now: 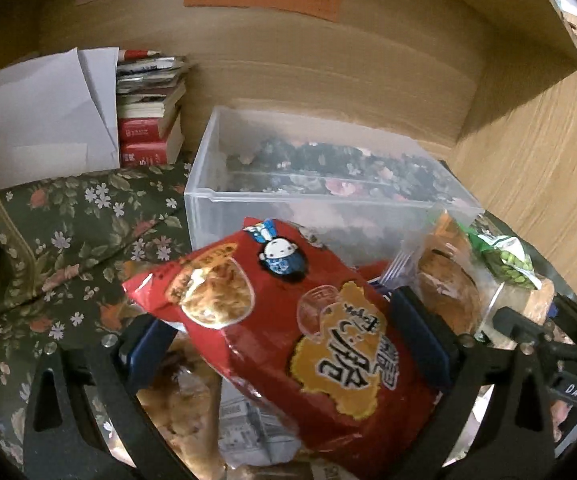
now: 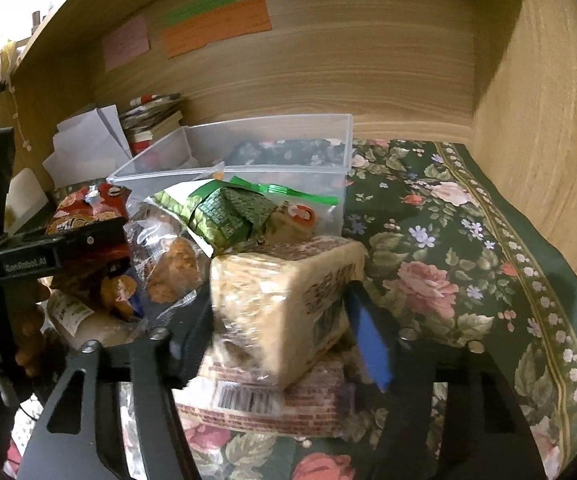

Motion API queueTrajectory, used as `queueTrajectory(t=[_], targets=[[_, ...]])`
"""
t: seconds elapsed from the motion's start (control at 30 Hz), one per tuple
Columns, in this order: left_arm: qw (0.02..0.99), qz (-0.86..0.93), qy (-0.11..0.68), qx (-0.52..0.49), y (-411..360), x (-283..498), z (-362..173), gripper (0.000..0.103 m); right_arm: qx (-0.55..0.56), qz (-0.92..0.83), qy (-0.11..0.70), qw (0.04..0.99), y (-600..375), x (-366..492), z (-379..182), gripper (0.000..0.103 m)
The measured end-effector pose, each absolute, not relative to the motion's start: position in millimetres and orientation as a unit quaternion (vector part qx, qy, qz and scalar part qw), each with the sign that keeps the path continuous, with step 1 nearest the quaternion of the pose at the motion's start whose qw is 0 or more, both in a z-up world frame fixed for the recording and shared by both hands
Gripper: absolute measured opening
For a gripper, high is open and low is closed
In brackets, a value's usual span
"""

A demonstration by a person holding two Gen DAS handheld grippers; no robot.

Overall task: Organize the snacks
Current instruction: 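Grasp the red chip bag with the left tool while the right tool grasps the beige bread block, then carry both snacks into the clear plastic box and open both tools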

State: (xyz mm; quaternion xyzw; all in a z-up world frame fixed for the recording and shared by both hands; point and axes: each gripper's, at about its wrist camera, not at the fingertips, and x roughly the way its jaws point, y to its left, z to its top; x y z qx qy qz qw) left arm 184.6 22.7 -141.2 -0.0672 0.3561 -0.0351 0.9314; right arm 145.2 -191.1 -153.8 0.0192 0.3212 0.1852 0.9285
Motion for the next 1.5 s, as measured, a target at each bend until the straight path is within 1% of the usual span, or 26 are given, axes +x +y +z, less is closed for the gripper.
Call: queueTrajectory(t=[0.03, 0.07, 0.1, 0.2, 0.23, 0.27, 0.33, 0.37, 0.43, 0.47, 0.53, 0.7, 0.93, 1.1, 1.3, 1.5], targets=[[0.934, -0.035, 0.351, -0.063, 21, 183, -140, 0.099, 0.018, 0.182, 0.321, 0.929, -192, 144, -154, 0.049], [0.936, -0.034, 0.346, -0.056, 20, 181, -139, 0.093, 0.018, 0.177, 0.321, 0.93, -194, 144, -154, 0.047], [0.938, -0.032, 0.342, -0.052, 18, 179, -139, 0.089, 0.018, 0.172, 0.321, 0.931, -196, 144, -153, 0.043], [0.942, -0.032, 0.332, -0.05, 20, 172, -136, 0.082, 0.026, 0.167, 0.321, 0.932, -205, 143, -153, 0.038], [0.943, -0.03, 0.329, -0.05, 21, 170, -135, 0.081, 0.028, 0.166, 0.322, 0.932, -208, 144, -153, 0.037], [0.944, -0.027, 0.326, -0.05, 23, 168, -134, 0.077, 0.029, 0.164, 0.323, 0.932, -210, 145, -153, 0.037], [0.946, -0.026, 0.32, -0.052, 26, 163, -132, 0.075, 0.029, 0.161, 0.327, 0.931, -211, 148, -154, 0.037], [0.947, -0.024, 0.315, -0.054, 27, 160, -131, 0.07, 0.028, 0.16, 0.33, 0.93, -210, 150, -155, 0.037], [0.949, -0.026, 0.309, -0.056, 29, 155, -127, 0.065, 0.025, 0.157, 0.335, 0.929, -209, 155, -156, 0.037], [0.95, -0.026, 0.306, -0.057, 31, 152, -124, 0.059, 0.022, 0.155, 0.336, 0.929, -207, 157, -157, 0.037], [0.951, -0.03, 0.301, -0.058, 34, 149, -120, 0.055, 0.018, 0.151, 0.335, 0.93, -206, 158, -158, 0.036], [0.954, -0.039, 0.291, -0.063, 35, 144, -111, 0.042, 0.021, 0.149, 0.322, 0.935, -208, 155, -156, 0.034], [0.959, -0.044, 0.275, -0.046, 30, 140, -94, 0.036, 0.016, 0.148, 0.286, 0.947, -209, 142, -135, 0.034], [0.964, -0.046, 0.26, -0.041, 31, 136, -81, 0.023, 0.01, 0.147, 0.256, 0.955, -210, 134, -115, 0.034], [0.968, -0.045, 0.244, -0.034, 31, 134, -67, 0.018, 0.008, 0.151, 0.22, 0.964, -207, 130, -94, 0.034], [0.973, -0.043, 0.223, -0.029, 33, 137, -51, 0.017, 0.009, 0.164, 0.191, 0.968, -201, 132, -77, 0.034]])
